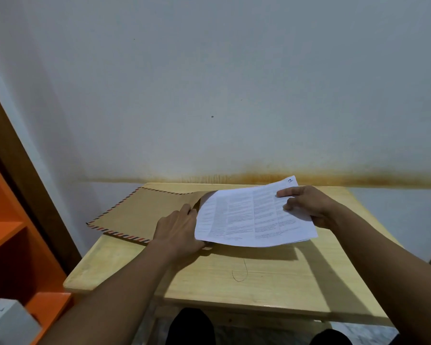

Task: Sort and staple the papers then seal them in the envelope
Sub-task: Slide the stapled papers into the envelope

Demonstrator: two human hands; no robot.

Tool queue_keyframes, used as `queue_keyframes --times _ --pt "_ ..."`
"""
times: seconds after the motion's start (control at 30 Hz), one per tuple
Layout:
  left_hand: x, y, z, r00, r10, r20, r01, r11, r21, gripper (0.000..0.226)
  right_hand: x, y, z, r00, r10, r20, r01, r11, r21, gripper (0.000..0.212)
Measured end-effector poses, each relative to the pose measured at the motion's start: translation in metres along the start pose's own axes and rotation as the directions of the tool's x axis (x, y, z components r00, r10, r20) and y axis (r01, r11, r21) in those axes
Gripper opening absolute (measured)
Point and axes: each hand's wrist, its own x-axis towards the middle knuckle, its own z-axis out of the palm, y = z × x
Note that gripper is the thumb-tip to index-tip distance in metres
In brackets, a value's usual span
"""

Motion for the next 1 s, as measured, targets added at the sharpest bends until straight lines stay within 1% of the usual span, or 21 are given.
queue_keyframes --times 0.07,0.13,0.23,0.37,0.47,0.53,0.6,0.67,0.73,0.77,0.87,0.93,1.0 --pt "0.001 0.0 -0.001 1.0 0.008 -0.007 -0.008 1.0 0.003 0.084 0.0 -0.001 0.003 1.0 -0.009 0.008 0.009 0.997 -0.071 0.032" --pt "0.001 0.002 -0.002 1.0 0.028 -0.015 -0.028 1.0 -0.002 0.086 0.0 -0.001 0.011 0.999 -0.045 -0.017 0.043 0.994 -0.099 0.03" --pt "0.0 0.008 -0.004 0.998 0.059 -0.035 -0.06 0.998 -0.005 0.094 0.0 0.0 0.03 0.993 -0.084 -0.078 0.081 0.996 -0.04 0.031" --pt "0.0 0.015 -0.007 0.997 0.056 -0.047 -0.056 0.998 -0.002 0.093 0.003 0.004 0.051 0.988 -0.063 -0.139 0.075 0.994 0.085 0.033" --pt "-0.001 0.016 -0.01 0.997 0.052 -0.059 -0.052 0.999 0.005 0.092 0.004 0.002 0.071 0.985 -0.087 -0.152 0.105 0.988 0.114 0.033" --pt "-0.001 0.019 -0.014 0.996 0.058 -0.063 -0.059 0.998 -0.003 0.091 0.004 0.001 0.089 0.988 -0.091 -0.127 0.107 0.987 0.12 0.031" --pt "-0.001 0.024 -0.018 0.995 0.071 -0.075 -0.071 0.997 -0.008 0.087 0.004 -0.001 0.105 0.993 -0.092 -0.08 0.096 0.994 0.051 0.032" --pt "-0.002 0.028 -0.019 0.994 0.085 -0.066 -0.086 0.996 -0.014 0.085 0.001 -0.005 0.119 0.997 -0.066 0.035 0.066 0.998 -0.019 0.04" --pt "-0.003 0.028 -0.018 0.995 0.091 -0.045 -0.091 0.996 -0.008 0.086 -0.002 -0.009 0.127 0.989 -0.018 0.148 0.023 0.999 -0.033 0.049" --pt "-0.003 0.026 -0.017 0.995 0.089 -0.038 -0.088 0.996 0.004 0.086 -0.003 -0.011 0.128 0.983 -0.007 0.185 0.012 1.0 -0.026 0.05" --pt "0.0 0.018 -0.016 0.998 0.058 -0.02 -0.057 0.997 0.046 0.085 0.0 -0.016 0.118 0.977 -0.001 0.214 -0.003 1.0 0.019 0.043" --pt "-0.001 0.011 -0.012 0.999 0.038 0.015 -0.038 0.999 0.015 0.085 0.003 -0.015 0.11 0.977 0.02 0.212 -0.026 0.999 0.027 0.034" --pt "-0.005 0.004 -0.005 0.997 0.03 0.071 -0.026 0.998 -0.052 0.088 -0.001 -0.007 0.11 0.971 0.05 0.233 -0.053 0.999 0.004 0.019"
